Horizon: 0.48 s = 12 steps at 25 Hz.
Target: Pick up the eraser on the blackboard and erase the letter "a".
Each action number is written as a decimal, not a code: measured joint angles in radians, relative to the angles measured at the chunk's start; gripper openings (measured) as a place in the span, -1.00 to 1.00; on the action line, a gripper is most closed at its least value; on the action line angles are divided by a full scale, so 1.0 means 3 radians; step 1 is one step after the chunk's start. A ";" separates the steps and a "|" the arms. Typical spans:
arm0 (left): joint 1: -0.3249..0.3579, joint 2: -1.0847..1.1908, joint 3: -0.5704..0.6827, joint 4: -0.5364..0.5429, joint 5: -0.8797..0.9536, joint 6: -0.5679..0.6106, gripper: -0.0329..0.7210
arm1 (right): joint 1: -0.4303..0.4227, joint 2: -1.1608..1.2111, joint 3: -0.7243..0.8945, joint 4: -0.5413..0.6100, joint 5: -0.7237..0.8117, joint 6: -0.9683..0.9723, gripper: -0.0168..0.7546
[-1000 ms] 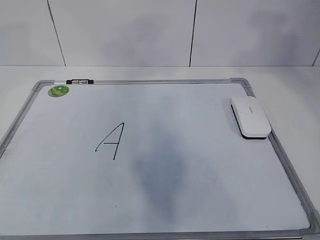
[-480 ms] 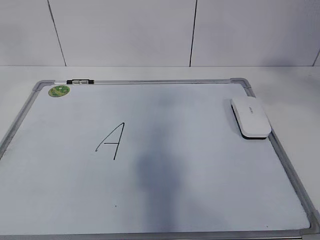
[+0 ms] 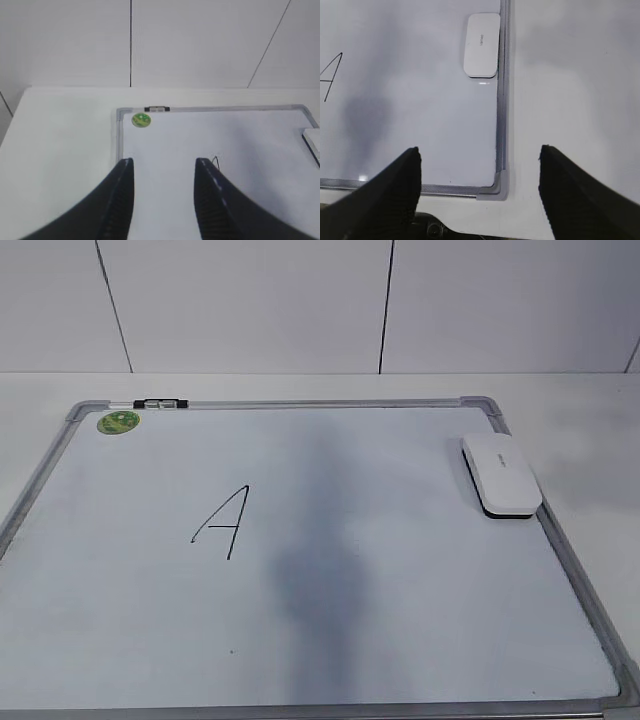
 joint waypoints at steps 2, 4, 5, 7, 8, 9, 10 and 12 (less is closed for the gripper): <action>-0.0004 -0.0170 0.0268 -0.0029 0.0000 0.0000 -0.15 | 0.0000 -0.0144 0.0123 0.0019 0.0000 0.0000 0.52; -0.0016 -0.0296 0.0575 -0.0059 0.0000 0.0000 -0.16 | 0.0000 -0.0285 0.0259 0.0055 0.0000 0.0000 0.52; -0.0029 -0.0348 0.0704 -0.0082 0.0000 0.0000 -0.17 | 0.0000 -0.0353 0.0315 0.0070 0.0000 0.0000 0.52; -0.0037 -0.0416 0.0997 -0.0109 0.0000 0.0000 -0.21 | 0.0000 -0.0469 0.0452 0.0078 0.0000 0.0000 0.52; -0.0037 -0.0453 0.1127 -0.0118 0.0000 0.0000 -0.22 | 0.0000 -0.0532 0.0519 0.0079 0.0003 0.0000 0.52; -0.0037 -0.0482 0.1224 -0.0154 0.0000 0.0000 -0.24 | 0.0000 -0.0595 0.0571 0.0092 0.0003 0.0000 0.52; -0.0047 -0.0502 0.1329 -0.0187 0.0000 0.0000 -0.25 | 0.0000 -0.0661 0.0633 0.0099 0.0003 0.0000 0.52; -0.0089 -0.0524 0.1500 -0.0234 0.0000 0.0000 -0.26 | 0.0000 -0.0800 0.0750 0.0119 0.0008 0.0000 0.52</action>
